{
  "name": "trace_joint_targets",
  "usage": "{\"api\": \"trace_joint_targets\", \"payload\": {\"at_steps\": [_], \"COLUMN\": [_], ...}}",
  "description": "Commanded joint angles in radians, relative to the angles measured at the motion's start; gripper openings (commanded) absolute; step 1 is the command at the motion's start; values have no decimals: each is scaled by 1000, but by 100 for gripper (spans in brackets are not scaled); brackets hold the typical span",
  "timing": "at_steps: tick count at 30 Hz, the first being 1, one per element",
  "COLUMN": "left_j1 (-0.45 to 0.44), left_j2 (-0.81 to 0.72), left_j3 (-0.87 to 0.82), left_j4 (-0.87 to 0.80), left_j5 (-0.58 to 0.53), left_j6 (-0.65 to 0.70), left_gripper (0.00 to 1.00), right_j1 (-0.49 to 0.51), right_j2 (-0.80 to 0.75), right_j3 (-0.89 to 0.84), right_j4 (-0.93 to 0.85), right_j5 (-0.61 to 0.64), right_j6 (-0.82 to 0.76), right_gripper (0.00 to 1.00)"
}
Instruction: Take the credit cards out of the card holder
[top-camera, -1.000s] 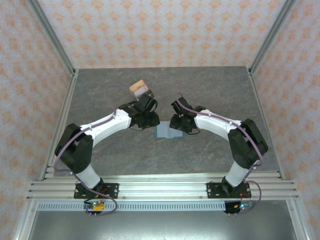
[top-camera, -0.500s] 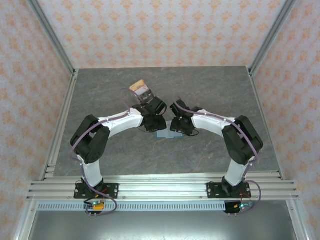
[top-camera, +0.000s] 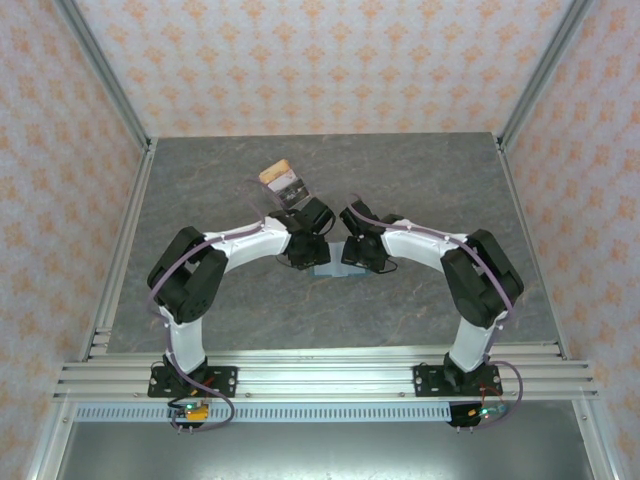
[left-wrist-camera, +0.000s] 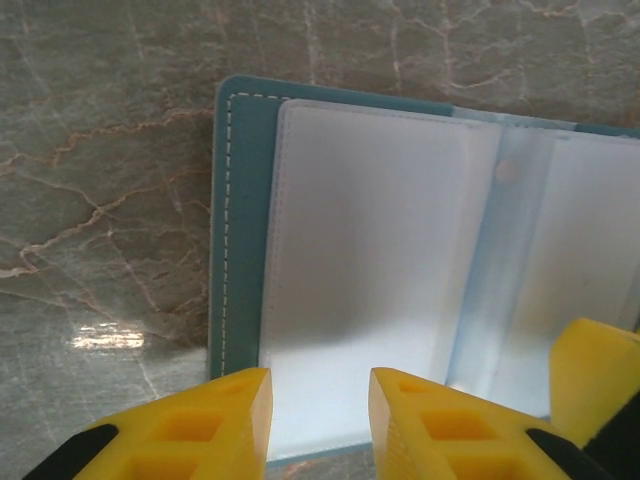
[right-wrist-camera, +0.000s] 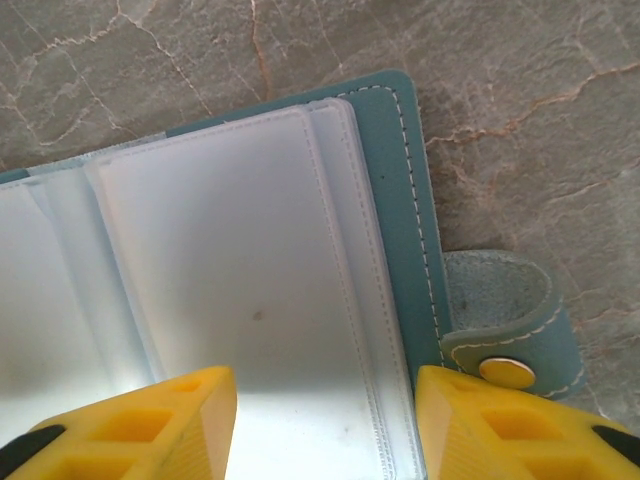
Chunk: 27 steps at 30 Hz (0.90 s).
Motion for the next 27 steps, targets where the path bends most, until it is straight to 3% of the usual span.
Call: {"api": "trace_joint_targets", "payload": {"at_steps": [1,6,17,23,27], "left_j1": [-6,-5,-5,-5,-1], "left_j2": [16,59,91,64,-11], "left_j3": [27,32,36,47,67], "left_j4": [-45,-41,26,43,-13], "left_j5": [-43,-30,73,104,54], "left_j6": [-18,-16,2,29,58], "left_gripper": [34,33,14,12,18], "right_j1": [8,9,8,7,6], "right_j2": [18,23,36,5,-62], "right_j3": [-5,-9,-10,-12,-11], "right_j4": [-9,11,73,89,60], "right_j5": [4,-34,-136,-140,-97], "right_j6": [-9,-10,-1,3,-1], "right_gripper": [51,44,26,24,27]}}
